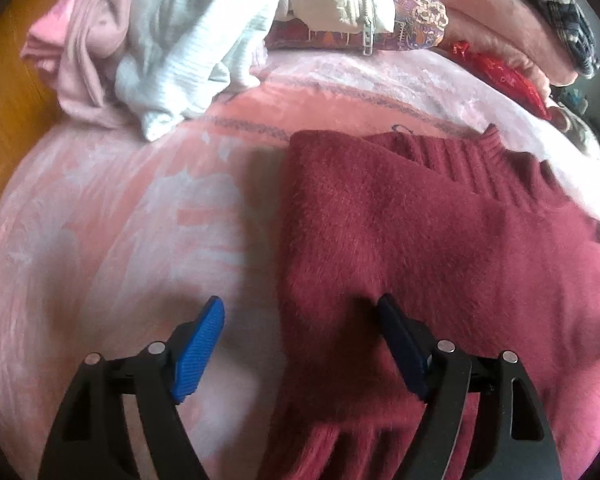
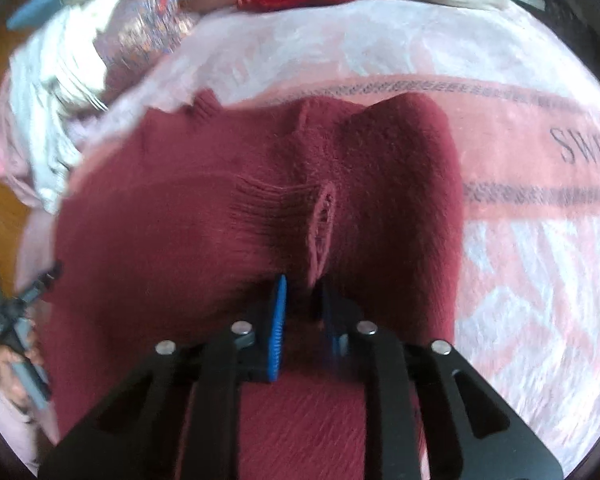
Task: Fold small clothes
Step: 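Grasp the ribbed hem with the right tool while the left tool grasps it too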
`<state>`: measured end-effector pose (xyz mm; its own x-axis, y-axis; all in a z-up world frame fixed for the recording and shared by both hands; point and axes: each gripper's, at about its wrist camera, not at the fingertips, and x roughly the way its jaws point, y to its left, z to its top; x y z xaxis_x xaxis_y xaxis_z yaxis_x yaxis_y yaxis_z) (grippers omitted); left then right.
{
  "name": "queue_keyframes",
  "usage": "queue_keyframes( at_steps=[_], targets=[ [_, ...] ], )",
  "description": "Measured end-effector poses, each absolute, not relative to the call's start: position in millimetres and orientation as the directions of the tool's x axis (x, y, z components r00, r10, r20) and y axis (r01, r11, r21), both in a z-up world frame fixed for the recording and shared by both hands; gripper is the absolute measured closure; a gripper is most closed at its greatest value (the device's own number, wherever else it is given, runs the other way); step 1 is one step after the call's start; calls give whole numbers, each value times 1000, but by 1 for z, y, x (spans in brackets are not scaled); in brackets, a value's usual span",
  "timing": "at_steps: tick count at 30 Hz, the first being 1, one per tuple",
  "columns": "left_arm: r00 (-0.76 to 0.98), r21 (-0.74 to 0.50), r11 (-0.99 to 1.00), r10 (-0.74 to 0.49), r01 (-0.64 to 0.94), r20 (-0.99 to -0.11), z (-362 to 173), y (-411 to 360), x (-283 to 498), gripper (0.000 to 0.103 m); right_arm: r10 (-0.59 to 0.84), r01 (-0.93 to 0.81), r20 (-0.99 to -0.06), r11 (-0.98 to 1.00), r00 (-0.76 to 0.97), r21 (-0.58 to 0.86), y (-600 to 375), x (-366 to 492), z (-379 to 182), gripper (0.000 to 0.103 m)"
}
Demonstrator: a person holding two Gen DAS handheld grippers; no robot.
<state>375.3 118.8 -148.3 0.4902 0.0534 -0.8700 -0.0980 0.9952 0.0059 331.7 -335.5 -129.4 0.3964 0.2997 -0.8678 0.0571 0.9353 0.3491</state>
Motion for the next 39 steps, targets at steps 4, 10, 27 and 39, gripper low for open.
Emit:
queue_keyframes(
  at_steps=[4, 10, 27, 39],
  targets=[
    [498, 54, 998, 54, -14, -866, -116, 131, 327, 20, 304, -8, -872, 946, 384, 326, -334, 270, -90, 65],
    [449, 89, 994, 51, 64, -892, -104, 146, 221, 16, 324, 4, -894, 940, 310, 342, -332, 157, -72, 61],
    [281, 24, 989, -18, 147, -960, -137, 158, 101, 16, 352, 112, -928, 924, 126, 366, -318, 3, -116, 42],
    [242, -9, 988, -46, 154, -969, -161, 150, 86, 16, 332, 161, -941, 927, 61, 338, -291, 6, -150, 40]
  ],
)
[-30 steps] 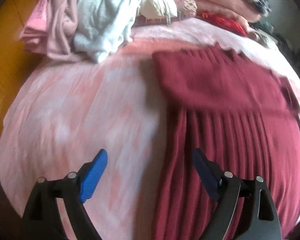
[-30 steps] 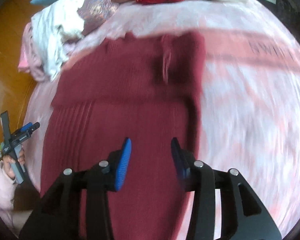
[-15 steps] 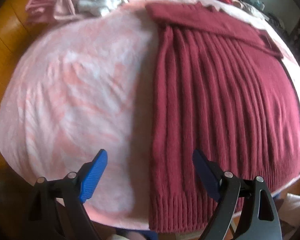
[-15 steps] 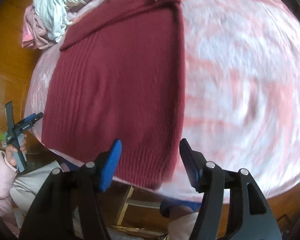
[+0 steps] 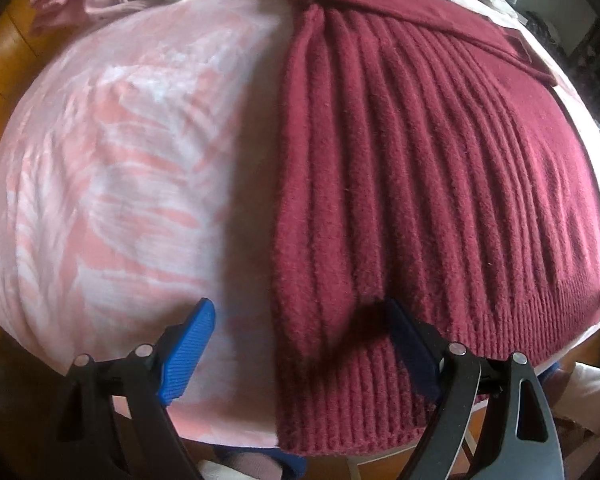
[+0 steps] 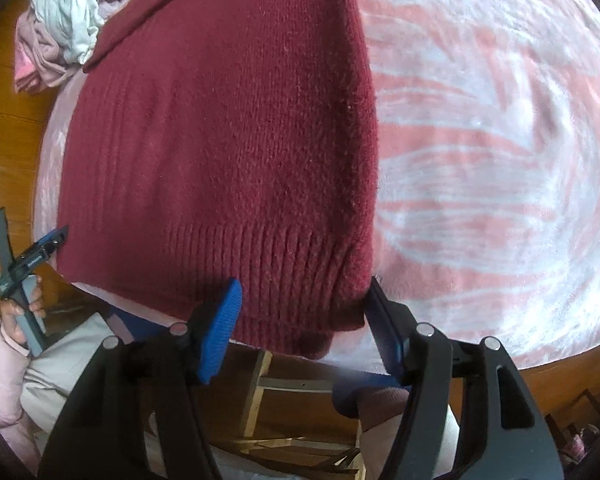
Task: Fold small clothes
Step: 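Grasp the ribbed hem with the right tool while the left tool grasps it too, then lift the hem with both tools and fold it toward the collar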
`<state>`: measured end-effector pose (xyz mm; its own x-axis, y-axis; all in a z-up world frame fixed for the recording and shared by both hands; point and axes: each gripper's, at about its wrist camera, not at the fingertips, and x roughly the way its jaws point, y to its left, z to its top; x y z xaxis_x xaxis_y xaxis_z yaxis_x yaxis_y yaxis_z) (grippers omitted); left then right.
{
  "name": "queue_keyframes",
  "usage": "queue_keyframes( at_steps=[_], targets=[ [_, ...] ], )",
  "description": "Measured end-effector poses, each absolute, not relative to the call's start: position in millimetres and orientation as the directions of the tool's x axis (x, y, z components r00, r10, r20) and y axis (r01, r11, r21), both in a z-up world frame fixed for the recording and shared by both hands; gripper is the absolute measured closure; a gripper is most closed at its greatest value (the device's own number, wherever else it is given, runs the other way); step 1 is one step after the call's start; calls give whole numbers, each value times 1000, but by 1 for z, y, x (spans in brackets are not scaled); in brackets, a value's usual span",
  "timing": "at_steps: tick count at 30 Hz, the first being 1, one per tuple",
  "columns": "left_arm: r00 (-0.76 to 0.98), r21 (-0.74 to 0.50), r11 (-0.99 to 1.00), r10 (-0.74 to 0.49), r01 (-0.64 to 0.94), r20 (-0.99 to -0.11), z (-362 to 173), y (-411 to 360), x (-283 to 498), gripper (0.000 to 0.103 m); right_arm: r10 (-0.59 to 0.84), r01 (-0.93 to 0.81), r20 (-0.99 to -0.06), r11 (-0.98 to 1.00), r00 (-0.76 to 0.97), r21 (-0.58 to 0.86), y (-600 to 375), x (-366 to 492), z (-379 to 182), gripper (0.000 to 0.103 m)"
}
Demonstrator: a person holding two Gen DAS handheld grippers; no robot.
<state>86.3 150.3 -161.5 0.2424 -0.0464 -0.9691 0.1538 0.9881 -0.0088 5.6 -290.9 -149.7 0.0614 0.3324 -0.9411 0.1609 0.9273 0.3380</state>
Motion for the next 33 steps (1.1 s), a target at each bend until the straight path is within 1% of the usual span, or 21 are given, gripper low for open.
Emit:
queue_keyframes(
  at_steps=[5, 6, 7, 8, 9, 10, 11, 12, 13, 14, 15, 16, 17, 19, 23, 26, 28, 31, 33],
  targets=[
    [232, -22, 993, -48, 115, -971, -166, 150, 84, 16, 350, 198, -935, 913, 62, 355, -295, 7, -152, 44],
    [232, -28, 994, -52, 105, -971, -167, 150, 84, 16, 355, 191, -933, 913, 62, 360, -295, 7, -152, 48],
    [233, -29, 995, -52, 101, -971, -168, 150, 83, 17, 356, 179, -933, 915, 61, 361, -297, 5, -152, 54],
    [233, -28, 995, -51, 100, -971, -167, 148, 82, 19, 353, 168, -934, 919, 60, 358, -295, 5, -152, 57],
    [231, -32, 994, -55, 101, -971, -167, 148, 81, 25, 347, 154, -936, 923, 59, 352, -293, 5, -151, 63],
    [228, -36, 994, -59, 103, -972, -167, 146, 78, 31, 354, 150, -933, 921, 61, 359, -293, 6, -151, 75],
    [226, -39, 994, -61, 103, -972, -166, 144, 78, 36, 375, 156, -925, 911, 64, 381, -294, 6, -151, 83],
    [228, -49, 993, -72, 106, -971, -165, 143, 77, 48, 396, 166, -916, 901, 68, 401, -296, 7, -151, 89],
    [230, -56, 992, -81, 111, -970, -164, 140, 76, 59, 396, 161, -915, 901, 69, 402, -295, 8, -150, 91],
    [235, -54, 992, -81, 118, -969, -163, 134, 74, 63, 386, 145, -920, 909, 69, 392, -293, 8, -149, 91],
    [238, -55, 991, -84, 124, -968, -162, 131, 73, 73, 379, 138, -923, 912, 70, 386, -291, 8, -148, 91],
    [243, -50, 990, -81, 131, -967, -160, 128, 71, 78, 377, 134, -923, 914, 73, 384, -289, 8, -146, 92],
    [246, -48, 990, -80, 132, -966, -160, 125, 71, 80, 382, 130, -921, 912, 78, 389, -289, 7, -144, 92],
    [245, -75, 989, -104, 125, -964, -156, 126, 69, 87, 397, 115, -913, 906, 98, 407, -289, 8, -135, 92],
    [227, -149, 985, -165, 88, -960, -151, 152, 70, 88, 395, 114, -913, 907, 105, 406, -294, 9, -133, 92],
    [225, -159, 983, -176, 90, -958, -150, 155, 69, 90, 369, 103, -925, 920, 85, 377, -289, 10, -137, 92],
    [228, -176, 980, -194, 95, -954, -146, 156, 67, 92, 391, 90, -914, 912, 108, 401, -289, 12, -128, 92],
    [246, -261, 962, -273, 82, -930, -124, 165, 69, 92, 424, 60, -889, 896, 170, 439, -292, 16, -106, 92],
    [260, -280, 956, -294, 88, -920, -113, 166, 70, 92, 426, 51, -886, 896, 182, 442, -294, 18, -101, 92]
  ],
)
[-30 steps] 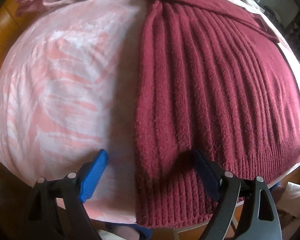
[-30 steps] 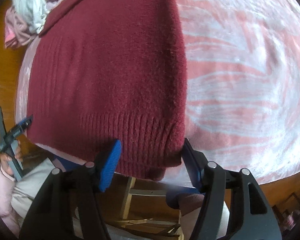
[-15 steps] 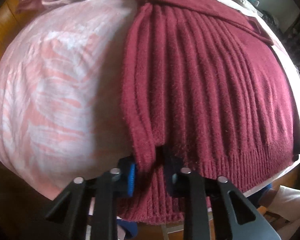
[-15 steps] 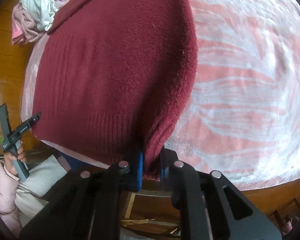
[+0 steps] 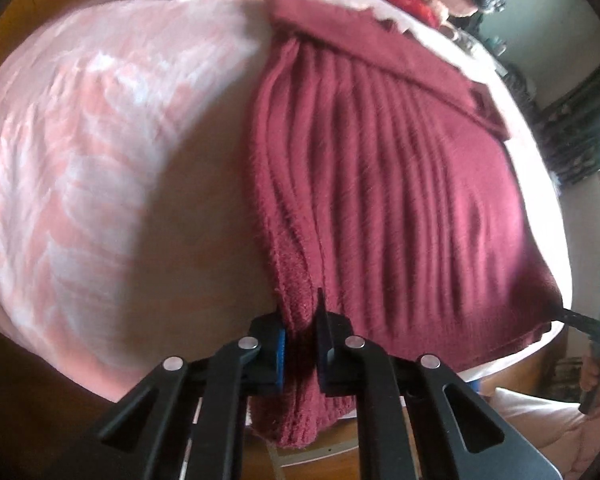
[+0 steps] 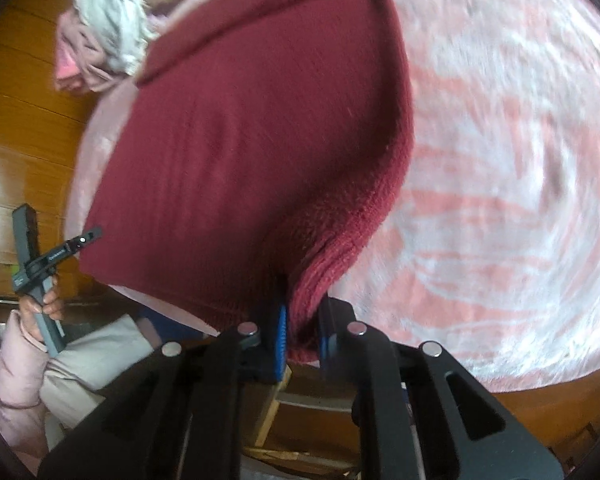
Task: Fold small clothes
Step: 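Lift the hem with both tools and fold it toward the collar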
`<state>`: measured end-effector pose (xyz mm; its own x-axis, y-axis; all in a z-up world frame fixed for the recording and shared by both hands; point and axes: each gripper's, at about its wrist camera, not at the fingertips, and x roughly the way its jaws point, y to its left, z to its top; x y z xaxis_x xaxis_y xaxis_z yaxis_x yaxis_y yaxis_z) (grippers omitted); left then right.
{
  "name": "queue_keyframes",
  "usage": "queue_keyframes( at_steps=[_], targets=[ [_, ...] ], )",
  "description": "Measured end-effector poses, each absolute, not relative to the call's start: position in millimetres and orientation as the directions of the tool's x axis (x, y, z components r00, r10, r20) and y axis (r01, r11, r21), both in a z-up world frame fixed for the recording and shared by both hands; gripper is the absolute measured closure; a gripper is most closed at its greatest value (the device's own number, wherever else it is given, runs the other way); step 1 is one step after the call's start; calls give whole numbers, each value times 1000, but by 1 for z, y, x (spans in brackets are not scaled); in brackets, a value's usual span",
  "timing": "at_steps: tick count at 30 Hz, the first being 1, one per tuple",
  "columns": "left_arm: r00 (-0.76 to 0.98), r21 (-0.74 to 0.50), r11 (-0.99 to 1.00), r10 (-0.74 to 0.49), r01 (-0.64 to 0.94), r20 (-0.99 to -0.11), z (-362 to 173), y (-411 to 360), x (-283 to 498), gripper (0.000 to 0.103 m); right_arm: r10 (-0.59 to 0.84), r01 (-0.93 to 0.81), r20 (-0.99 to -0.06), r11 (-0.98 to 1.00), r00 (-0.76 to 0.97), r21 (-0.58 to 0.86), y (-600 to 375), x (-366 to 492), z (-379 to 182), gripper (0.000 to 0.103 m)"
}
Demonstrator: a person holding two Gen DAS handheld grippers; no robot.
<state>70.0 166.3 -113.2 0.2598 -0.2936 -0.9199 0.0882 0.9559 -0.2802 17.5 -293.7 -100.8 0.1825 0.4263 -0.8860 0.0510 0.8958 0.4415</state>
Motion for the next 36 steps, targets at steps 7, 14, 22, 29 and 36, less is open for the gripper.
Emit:
queue_keyframes(
  at_steps=[7, 14, 22, 29, 36],
  targets=[
    [192, -268, 962, -271, 40, -943, -130, 164, 79, 92, 434, 113, -894, 888, 114, 446, -298, 13, -121, 92],
    [222, -411, 911, -407, 29, -886, -88, 155, 103, 92, 534, 139, -823, 815, 194, 562, -317, 37, -83, 92],
    [328, -443, 896, -425, 21, -844, -54, 139, 175, 92, 518, 188, -809, 797, 278, 574, -349, 113, -55, 92],
    [381, -443, 892, -382, -85, -842, -82, 154, 256, 92, 521, 264, -803, 763, 289, 590, -368, 211, -86, 93],
    [353, -420, 890, -341, -176, -871, -137, 156, 311, 92, 560, 304, -785, 724, 266, 619, -376, 282, -125, 92]
  ],
)
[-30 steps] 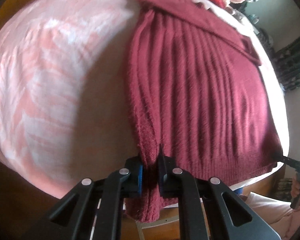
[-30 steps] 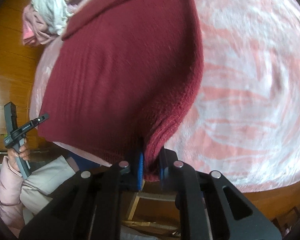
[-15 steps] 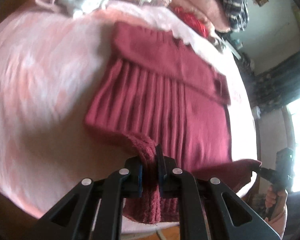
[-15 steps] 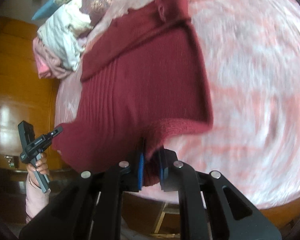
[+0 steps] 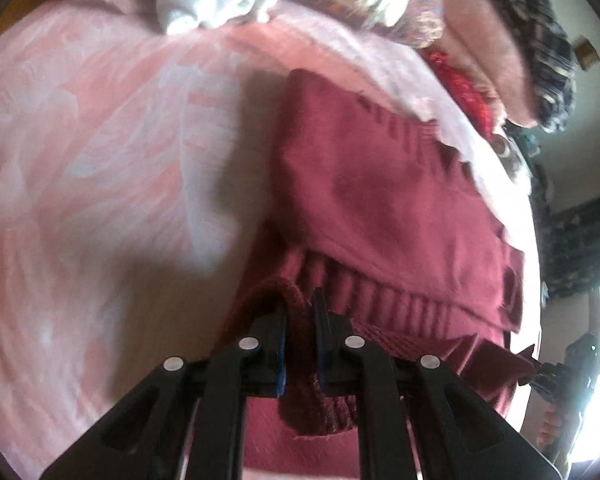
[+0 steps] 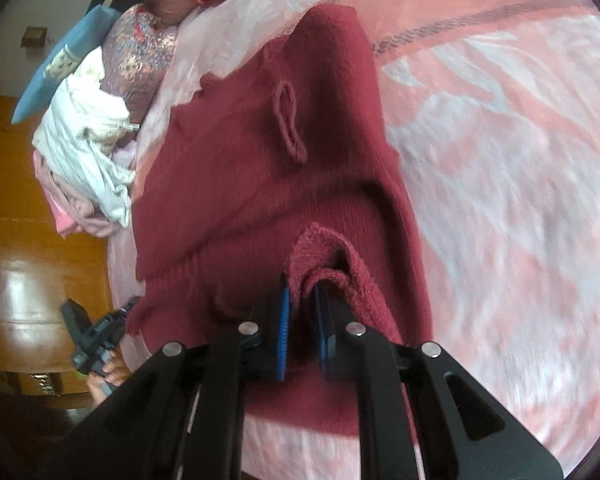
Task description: Fold small clothes
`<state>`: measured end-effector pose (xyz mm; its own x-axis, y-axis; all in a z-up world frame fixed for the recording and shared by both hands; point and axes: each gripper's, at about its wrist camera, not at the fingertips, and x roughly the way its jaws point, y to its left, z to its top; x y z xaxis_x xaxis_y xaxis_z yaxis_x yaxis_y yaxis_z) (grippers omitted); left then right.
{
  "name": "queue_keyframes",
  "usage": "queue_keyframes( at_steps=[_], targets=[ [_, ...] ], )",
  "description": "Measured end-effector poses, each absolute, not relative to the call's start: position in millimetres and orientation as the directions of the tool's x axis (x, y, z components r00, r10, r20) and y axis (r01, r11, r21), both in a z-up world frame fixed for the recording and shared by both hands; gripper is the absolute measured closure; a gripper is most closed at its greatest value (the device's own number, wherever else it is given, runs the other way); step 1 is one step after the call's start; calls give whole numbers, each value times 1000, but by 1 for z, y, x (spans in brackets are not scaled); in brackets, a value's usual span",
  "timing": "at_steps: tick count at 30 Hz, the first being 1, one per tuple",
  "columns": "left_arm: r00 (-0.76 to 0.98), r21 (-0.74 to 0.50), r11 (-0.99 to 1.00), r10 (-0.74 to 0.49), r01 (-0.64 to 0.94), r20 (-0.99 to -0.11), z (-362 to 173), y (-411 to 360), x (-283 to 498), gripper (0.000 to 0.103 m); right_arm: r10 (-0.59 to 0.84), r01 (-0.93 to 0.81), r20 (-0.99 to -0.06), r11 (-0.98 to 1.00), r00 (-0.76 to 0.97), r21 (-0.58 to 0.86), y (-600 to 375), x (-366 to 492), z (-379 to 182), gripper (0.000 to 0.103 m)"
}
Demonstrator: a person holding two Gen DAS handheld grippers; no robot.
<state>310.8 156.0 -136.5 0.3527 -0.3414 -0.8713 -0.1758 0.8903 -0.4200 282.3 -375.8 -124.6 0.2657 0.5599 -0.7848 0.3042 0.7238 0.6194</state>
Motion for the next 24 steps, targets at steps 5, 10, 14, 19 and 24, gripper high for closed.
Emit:
queue_keyframes(
  at_steps=[5, 10, 14, 19, 24],
  targets=[
    [314, -497, 836, -420, -231, -852, -148, 170, 325, 91, 540, 313, -798, 735, 268, 602, -394, 290, -135, 57],
    [369, -510, 843, -425, -172, -827, -116, 183, 311, 82, 460, 215, -817, 809, 347, 547, -419, 271, -97, 54],
    [514, -371, 924, -274, -93, -813, -81, 182, 301, 45, 469, 74, -803, 846, 367, 528, -411, 262, -75, 43],
    [578, -210, 977, -191, 35, -793, -72, 159, 303, 34, 464, -18, -837, 877, 290, 479, -372, 279, -93, 37],
    [540, -125, 987, -161, 103, -826, -96, 137, 312, 34, 444, -39, -866, 893, 232, 448, -351, 292, -116, 37]
  ],
)
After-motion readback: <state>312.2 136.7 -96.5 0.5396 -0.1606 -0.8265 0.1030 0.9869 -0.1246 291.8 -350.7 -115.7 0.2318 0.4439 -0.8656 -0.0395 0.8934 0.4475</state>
